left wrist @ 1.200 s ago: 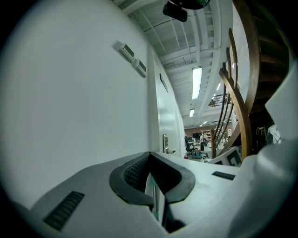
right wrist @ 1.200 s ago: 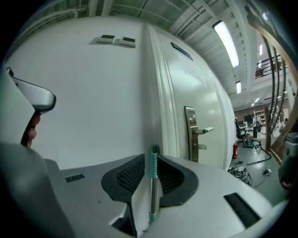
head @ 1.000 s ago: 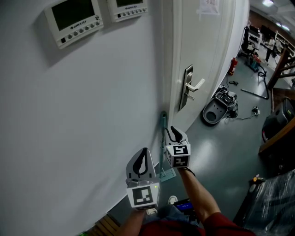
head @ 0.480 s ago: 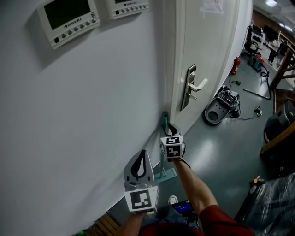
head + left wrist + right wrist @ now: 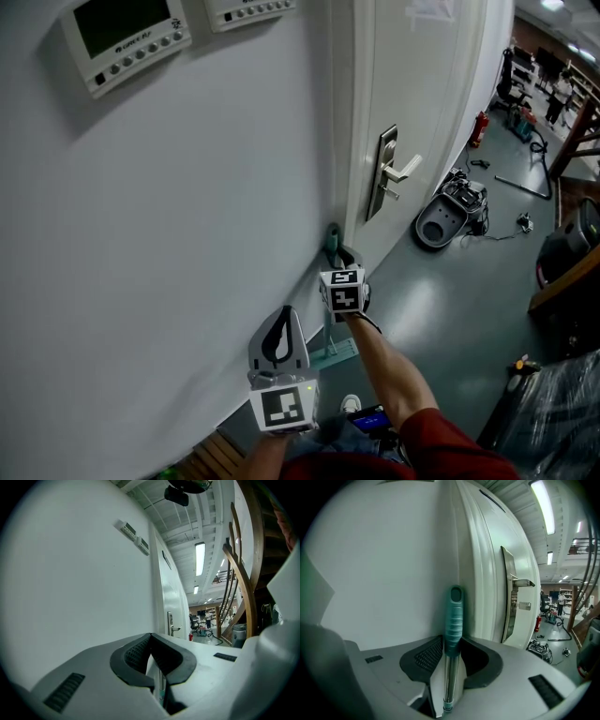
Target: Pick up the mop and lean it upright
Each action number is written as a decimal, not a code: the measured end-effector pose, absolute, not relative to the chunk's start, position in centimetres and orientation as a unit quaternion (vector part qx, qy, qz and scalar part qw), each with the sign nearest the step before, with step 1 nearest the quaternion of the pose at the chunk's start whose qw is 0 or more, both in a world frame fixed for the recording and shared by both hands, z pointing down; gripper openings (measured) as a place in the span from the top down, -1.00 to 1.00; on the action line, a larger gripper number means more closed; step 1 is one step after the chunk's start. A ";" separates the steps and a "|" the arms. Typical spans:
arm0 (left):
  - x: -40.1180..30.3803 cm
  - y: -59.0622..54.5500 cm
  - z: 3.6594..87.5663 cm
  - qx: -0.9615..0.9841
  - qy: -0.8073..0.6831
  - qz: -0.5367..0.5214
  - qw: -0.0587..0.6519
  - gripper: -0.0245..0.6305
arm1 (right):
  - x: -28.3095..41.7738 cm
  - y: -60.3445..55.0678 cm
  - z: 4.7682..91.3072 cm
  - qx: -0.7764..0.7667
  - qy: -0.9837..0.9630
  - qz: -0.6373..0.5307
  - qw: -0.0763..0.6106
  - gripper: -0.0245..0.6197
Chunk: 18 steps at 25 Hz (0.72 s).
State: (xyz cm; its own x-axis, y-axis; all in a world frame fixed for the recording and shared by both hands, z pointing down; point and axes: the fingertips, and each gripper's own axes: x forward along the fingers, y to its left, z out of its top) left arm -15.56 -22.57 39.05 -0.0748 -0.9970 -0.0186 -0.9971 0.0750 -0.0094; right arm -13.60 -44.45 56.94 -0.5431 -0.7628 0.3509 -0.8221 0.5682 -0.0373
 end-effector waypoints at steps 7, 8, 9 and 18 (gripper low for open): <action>-15.6 -22.5 39.3 -0.680 0.733 -0.003 0.012 0.88 | -13.4 -44.5 56.3 0.467 -0.869 0.098 0.132 0.58; -15.6 -22.5 39.3 -0.680 0.733 -0.003 0.011 0.88 | -13.3 -44.4 56.1 0.468 -0.869 0.097 0.130 0.58; -15.7 -22.4 39.3 -0.679 0.734 -0.002 0.010 0.88 | -13.3 -44.3 56.1 0.467 -0.869 0.098 0.129 0.58; -16.0 -22.1 39.1 -0.675 0.738 0.003 0.013 0.88 | -12.3 -41.0 55.9 0.464 -0.874 0.081 0.117 0.59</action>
